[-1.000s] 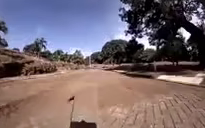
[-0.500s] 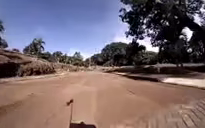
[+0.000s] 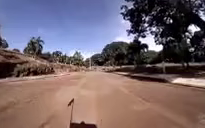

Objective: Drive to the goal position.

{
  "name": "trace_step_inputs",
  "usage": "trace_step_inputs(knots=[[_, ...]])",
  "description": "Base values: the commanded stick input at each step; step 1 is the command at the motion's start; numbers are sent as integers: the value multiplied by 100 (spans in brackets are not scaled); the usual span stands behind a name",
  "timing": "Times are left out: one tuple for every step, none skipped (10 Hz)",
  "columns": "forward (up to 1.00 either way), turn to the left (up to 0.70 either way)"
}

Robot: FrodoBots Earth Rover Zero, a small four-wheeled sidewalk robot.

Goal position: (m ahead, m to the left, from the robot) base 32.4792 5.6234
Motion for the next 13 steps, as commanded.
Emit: trace_step_inputs(knots=[[100, 0], [100, 0], [100, 0], [100, 0], [100, 0], [100, 0], [100, 0], [100, 0], [100, 0], [100, 0], [100, 0], [100, 0], [100, 0]])
